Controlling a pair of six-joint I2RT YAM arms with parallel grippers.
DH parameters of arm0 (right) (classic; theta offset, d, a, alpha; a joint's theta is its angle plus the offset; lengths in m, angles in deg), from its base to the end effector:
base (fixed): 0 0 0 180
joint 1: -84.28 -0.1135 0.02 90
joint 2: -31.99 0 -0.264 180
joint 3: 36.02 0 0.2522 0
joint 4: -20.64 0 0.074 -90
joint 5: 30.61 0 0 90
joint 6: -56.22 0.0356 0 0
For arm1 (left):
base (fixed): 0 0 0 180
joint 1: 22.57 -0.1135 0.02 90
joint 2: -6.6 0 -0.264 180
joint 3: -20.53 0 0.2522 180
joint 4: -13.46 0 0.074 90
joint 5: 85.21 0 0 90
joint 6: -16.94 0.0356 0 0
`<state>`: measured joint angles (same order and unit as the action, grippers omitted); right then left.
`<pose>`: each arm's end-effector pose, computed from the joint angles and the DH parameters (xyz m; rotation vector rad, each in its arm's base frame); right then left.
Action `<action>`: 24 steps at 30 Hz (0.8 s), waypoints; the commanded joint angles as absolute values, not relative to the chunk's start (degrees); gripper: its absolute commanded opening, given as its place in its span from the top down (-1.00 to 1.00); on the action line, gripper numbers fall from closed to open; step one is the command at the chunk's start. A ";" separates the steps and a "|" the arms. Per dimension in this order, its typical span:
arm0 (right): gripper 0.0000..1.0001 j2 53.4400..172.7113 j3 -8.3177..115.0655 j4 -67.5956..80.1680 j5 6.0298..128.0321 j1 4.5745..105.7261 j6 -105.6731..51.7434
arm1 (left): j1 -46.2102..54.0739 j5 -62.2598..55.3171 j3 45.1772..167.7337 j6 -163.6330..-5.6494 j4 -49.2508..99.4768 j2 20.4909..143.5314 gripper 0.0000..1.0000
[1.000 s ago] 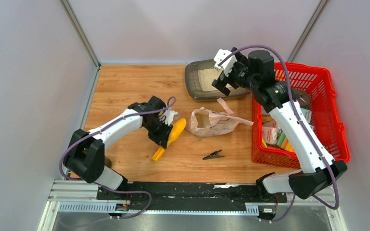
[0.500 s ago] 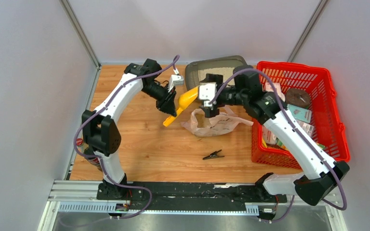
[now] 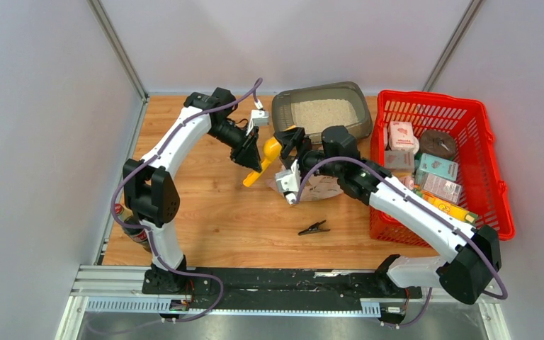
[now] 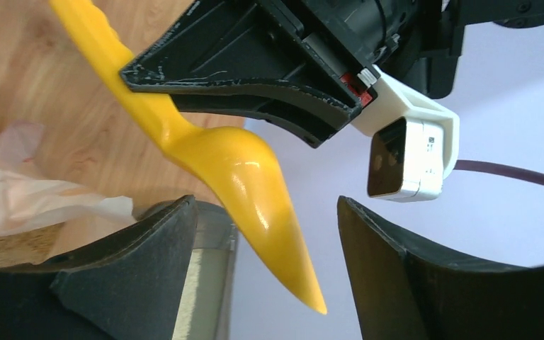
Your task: Fill the litter box with clean litter
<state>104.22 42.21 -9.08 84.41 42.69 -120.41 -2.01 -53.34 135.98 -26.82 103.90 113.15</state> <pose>0.2051 0.2021 0.3485 -1.8534 0.5896 -0.0868 0.3246 -0.1540 0.3138 1.4480 2.0111 -1.3010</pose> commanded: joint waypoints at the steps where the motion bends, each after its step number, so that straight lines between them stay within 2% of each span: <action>1: -0.46 103.45 37.16 10.73 82.15 42.00 -128.68 | -2.35 -57.78 136.33 -25.16 128.20 111.72 1.00; 6: -0.25 105.12 33.38 18.74 81.10 42.18 -131.07 | -2.35 -60.15 135.71 -25.16 128.20 111.55 1.00; 7: -0.09 105.90 33.11 19.09 80.84 42.09 -131.25 | -2.44 -60.51 135.71 -25.34 128.20 111.55 1.00; 9: 0.08 106.52 32.59 20.58 80.31 42.09 -131.51 | -2.44 -61.12 135.71 -25.51 128.12 111.63 1.00; 10: 0.27 106.96 32.50 21.11 79.96 42.18 -131.51 | -2.53 -61.22 135.71 -25.77 128.20 111.63 1.00; 12: 0.51 107.14 32.84 20.69 79.61 42.09 -131.16 | -2.70 -61.22 135.97 -27.00 128.12 112.07 0.96; 13: 0.75 106.97 33.20 20.16 79.43 42.09 -130.81 | -3.14 -61.39 136.32 -27.79 128.12 112.42 0.77; 14: 0.85 106.79 33.46 18.41 79.26 42.09 -130.55 | -3.67 -61.65 137.11 -29.45 128.20 112.60 0.45; 16: 0.99 106.09 35.04 15.07 78.20 42.18 -129.15 | -4.98 -64.19 137.90 -30.43 128.29 111.99 0.21; 18: 1.00 105.30 36.53 8.58 77.41 42.62 -125.74 | -7.71 -67.61 139.66 -30.87 128.38 110.15 -0.06; 21: 1.00 104.86 43.81 -6.08 76.62 43.14 -120.37 | -10.17 -67.38 142.91 -34.47 125.32 106.02 -0.26; 23: 1.00 106.08 51.19 -17.13 77.05 44.02 -114.92 | -10.53 -65.01 142.66 -40.93 116.91 100.42 -0.33; 24: 1.00 107.74 53.83 -21.38 77.93 44.37 -113.25 | -10.53 -60.56 141.35 -44.03 106.34 98.04 -0.34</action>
